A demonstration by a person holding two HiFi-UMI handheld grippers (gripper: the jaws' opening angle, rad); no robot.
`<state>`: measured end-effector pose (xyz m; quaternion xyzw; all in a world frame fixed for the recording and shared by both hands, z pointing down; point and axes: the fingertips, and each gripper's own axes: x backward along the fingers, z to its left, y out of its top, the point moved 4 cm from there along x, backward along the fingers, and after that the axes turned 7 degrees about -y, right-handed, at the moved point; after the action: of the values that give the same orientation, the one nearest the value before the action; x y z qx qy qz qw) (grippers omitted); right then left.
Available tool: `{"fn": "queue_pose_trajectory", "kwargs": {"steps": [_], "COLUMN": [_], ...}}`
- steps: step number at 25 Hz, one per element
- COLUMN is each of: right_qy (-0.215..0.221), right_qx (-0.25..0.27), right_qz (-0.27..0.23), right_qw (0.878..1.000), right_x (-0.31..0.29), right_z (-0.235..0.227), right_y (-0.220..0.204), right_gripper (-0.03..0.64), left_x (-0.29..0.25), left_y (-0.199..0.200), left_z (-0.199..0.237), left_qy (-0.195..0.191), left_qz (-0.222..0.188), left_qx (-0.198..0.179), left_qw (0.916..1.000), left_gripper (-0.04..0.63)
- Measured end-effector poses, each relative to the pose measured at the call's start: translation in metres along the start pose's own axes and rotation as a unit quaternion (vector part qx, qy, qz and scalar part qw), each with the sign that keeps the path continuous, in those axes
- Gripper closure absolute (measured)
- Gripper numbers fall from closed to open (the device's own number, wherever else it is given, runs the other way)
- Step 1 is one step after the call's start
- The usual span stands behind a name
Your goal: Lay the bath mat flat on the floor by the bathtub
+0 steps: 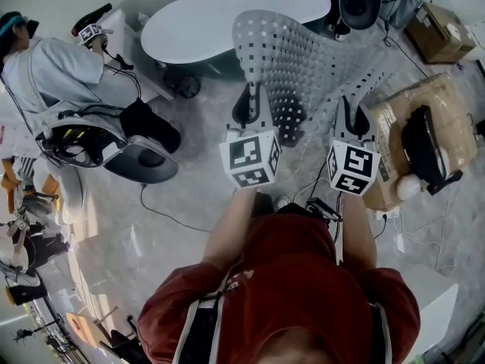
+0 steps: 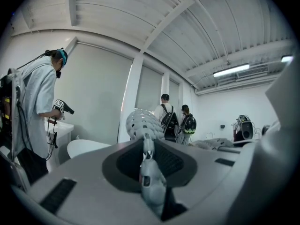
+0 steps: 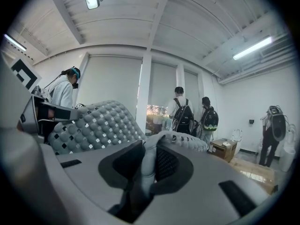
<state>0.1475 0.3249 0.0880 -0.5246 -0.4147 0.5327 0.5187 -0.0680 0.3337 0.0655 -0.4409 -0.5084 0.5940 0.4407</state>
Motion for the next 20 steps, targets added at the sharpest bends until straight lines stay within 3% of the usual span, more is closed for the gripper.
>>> {"fn": "queue_pose_trajectory", "kwargs": {"steps": [9, 20], "right_qy": [-0.027, -0.056], "right_qx": [0.010, 0.006], "right_qz": [0.009, 0.028], "right_qw": [1.000, 0.998], "right_x": [-0.045, -0.125], "right_z": [-0.005, 0.010], "right_y": [-0.007, 0.007], "right_gripper": [0.543, 0.543], "left_x": [-0.054, -0.134], "left_y": [-0.014, -0.007], "left_z": [0.006, 0.045], "left_qy": [-0.029, -0.064], "left_qz": [0.010, 0.029], "left_qx": [0.006, 0.013], "left_qw": [0.9995, 0.9974], "left_gripper": [0.529, 0.529]}}
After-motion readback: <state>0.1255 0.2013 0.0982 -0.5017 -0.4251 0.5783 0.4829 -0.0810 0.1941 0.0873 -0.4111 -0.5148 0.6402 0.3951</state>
